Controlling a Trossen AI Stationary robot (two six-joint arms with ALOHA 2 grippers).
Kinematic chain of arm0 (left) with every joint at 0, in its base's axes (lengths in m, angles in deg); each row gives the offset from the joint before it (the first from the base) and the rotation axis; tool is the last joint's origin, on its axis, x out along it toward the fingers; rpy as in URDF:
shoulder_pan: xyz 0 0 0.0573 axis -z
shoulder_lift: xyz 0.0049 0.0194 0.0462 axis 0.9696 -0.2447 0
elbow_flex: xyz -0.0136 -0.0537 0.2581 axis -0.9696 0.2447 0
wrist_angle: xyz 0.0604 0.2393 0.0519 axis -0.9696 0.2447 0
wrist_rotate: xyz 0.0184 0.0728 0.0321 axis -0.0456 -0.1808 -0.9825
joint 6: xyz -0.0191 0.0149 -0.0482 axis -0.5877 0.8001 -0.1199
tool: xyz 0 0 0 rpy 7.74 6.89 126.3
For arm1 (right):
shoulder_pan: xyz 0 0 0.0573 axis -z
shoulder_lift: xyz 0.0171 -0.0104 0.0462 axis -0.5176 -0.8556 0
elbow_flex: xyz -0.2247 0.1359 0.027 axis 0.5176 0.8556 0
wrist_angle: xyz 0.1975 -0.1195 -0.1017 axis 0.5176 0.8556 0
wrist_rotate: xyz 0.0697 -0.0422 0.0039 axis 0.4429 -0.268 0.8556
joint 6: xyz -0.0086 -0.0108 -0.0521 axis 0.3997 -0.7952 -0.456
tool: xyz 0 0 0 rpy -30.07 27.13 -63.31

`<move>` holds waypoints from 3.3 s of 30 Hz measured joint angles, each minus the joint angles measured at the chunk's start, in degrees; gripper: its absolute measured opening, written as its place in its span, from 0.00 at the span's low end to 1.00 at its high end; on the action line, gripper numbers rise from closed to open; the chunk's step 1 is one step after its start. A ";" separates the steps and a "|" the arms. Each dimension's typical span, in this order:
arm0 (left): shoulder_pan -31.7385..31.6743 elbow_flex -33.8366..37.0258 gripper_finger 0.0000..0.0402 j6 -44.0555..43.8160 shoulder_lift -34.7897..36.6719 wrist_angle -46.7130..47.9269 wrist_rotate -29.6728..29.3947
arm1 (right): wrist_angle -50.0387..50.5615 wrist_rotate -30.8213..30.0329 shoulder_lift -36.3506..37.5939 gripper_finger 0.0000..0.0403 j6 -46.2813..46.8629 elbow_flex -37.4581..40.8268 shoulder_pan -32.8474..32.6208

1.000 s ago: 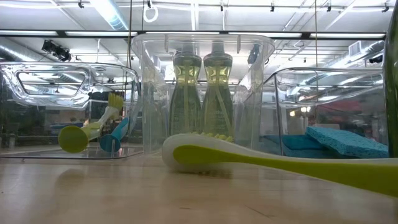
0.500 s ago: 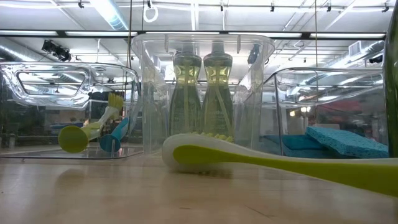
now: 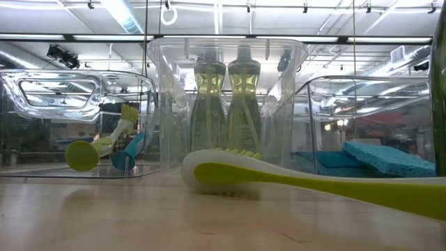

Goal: Pick & Place Kitchen Sink Supplies
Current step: Put the transparent dishwashing liquid dispenser into the middle transparent bin

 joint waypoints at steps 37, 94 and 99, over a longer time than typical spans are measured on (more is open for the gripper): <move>0.02 0.00 0.63 -2.62 -0.02 0.09 -2.06 | 2.37 -5.26 -8.22 0.50 3.31 0.00 -2.25; 0.02 0.00 0.63 -2.62 -0.02 -1.09 -2.04 | 3.56 -6.55 1.18 0.24 -5.69 -11.24 10.63; 0.02 0.00 0.63 -2.62 -0.02 -2.20 -2.04 | 5.67 -6.68 1.22 0.24 -7.81 -15.00 15.09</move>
